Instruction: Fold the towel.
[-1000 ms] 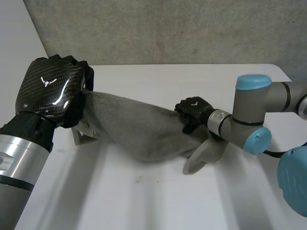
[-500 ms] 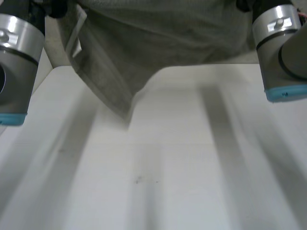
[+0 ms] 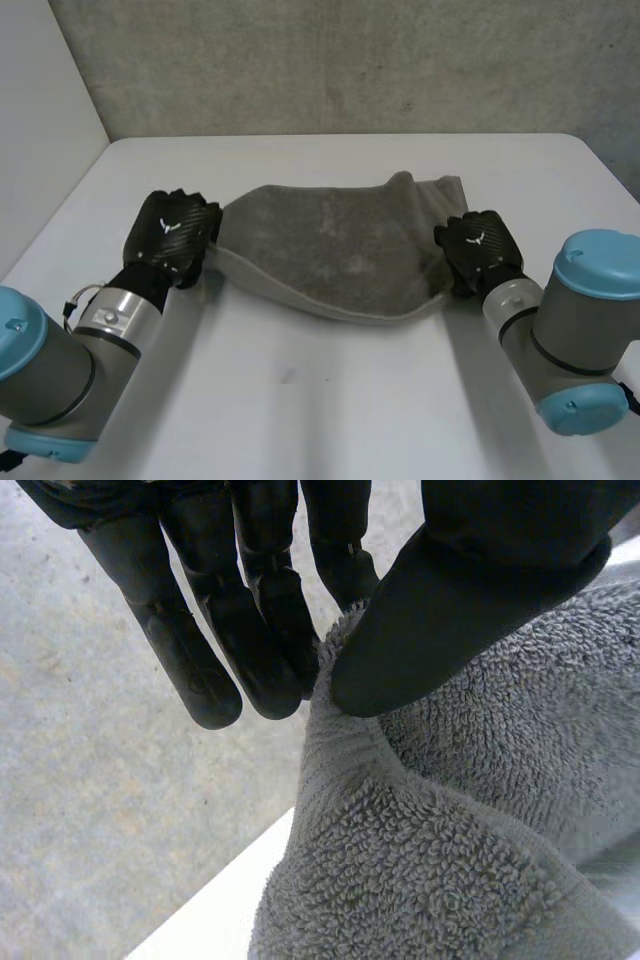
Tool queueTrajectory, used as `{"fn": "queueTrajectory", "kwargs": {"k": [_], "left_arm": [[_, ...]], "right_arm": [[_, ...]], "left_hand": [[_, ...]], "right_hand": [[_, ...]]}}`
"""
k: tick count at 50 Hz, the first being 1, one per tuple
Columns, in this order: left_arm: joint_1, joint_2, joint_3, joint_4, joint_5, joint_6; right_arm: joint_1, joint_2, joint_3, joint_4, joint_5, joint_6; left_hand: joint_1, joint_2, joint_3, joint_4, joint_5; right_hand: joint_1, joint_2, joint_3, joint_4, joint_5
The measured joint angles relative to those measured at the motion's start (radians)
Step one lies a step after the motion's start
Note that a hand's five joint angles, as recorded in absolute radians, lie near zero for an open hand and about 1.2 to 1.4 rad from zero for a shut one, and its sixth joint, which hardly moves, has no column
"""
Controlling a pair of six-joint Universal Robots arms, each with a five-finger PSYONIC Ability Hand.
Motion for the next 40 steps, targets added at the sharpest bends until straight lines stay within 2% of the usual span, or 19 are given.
{"fn": "queueTrajectory", "kwargs": {"k": [6, 13, 23, 25, 26, 27, 29, 37, 38, 40], "left_arm": [[0.006, 0.011, -0.006, -0.003, 0.000, 0.023], [0.006, 0.033, 0.000, -0.008, -0.005, 0.027], [0.015, 0.033, -0.005, -0.008, -0.006, 0.027], [0.016, 0.031, -0.005, -0.009, -0.006, 0.028], [0.016, 0.031, -0.005, -0.009, -0.006, 0.028], [0.016, 0.030, -0.005, -0.011, -0.006, 0.029], [0.016, 0.030, -0.006, -0.016, -0.006, 0.030], [0.013, 0.041, 0.003, -0.073, -0.007, 0.031], [0.012, 0.081, 0.024, -0.159, -0.008, 0.032], [0.011, 0.114, 0.043, -0.221, -0.008, 0.032]], "right_arm": [[-0.032, -0.007, 0.017, 0.011, 0.001, 0.057], [-0.139, 0.000, 0.017, 0.072, -0.011, 0.159], [-0.237, 0.007, 0.020, 0.176, -0.111, 0.236], [-0.252, 0.013, 0.022, 0.178, -0.131, 0.240], [-0.257, 0.015, 0.022, 0.176, -0.137, 0.241], [-0.267, 0.017, 0.022, 0.171, -0.145, 0.241], [-0.282, 0.017, 0.022, 0.158, -0.153, 0.240], [-0.325, -0.038, 0.014, 0.127, -0.166, 0.223], [-0.335, -0.138, 0.007, 0.144, -0.187, 0.214], [-0.337, -0.203, 0.000, 0.169, -0.205, 0.205]], "left_hand": [[0.000, 0.000, 0.000, 0.000, 0.000], [0.000, 0.000, 0.000, 0.000, 0.000], [0.000, 0.000, 0.000, 0.000, 0.000], [0.000, 0.000, 0.000, 0.000, 0.000], [0.000, 0.000, 0.000, 0.000, 0.000], [0.000, 0.000, 0.000, 0.000, 0.000], [0.000, 0.000, 0.000, 0.000, 0.000], [0.000, 0.000, 0.000, 0.000, 0.000], [0.000, 0.000, 0.000, 0.000, 0.000], [0.000, 0.000, 0.000, 0.000, 0.000]], "right_hand": [[-0.007, -0.015, -0.012, -0.011, -0.014], [-0.007, -0.015, -0.012, -0.011, -0.016], [-0.005, -0.010, -0.004, -0.005, -0.003], [0.161, 0.171, 0.178, 0.176, 0.171], [0.161, 0.171, 0.178, 0.176, 0.171], [0.358, 0.414, 0.415, 0.397, 0.377], [0.478, 0.577, 0.578, 0.576, 0.551], [0.479, 0.603, 0.616, 0.622, 0.578], [0.479, 0.603, 0.616, 0.622, 0.579], [0.479, 0.603, 0.616, 0.622, 0.579]]}}
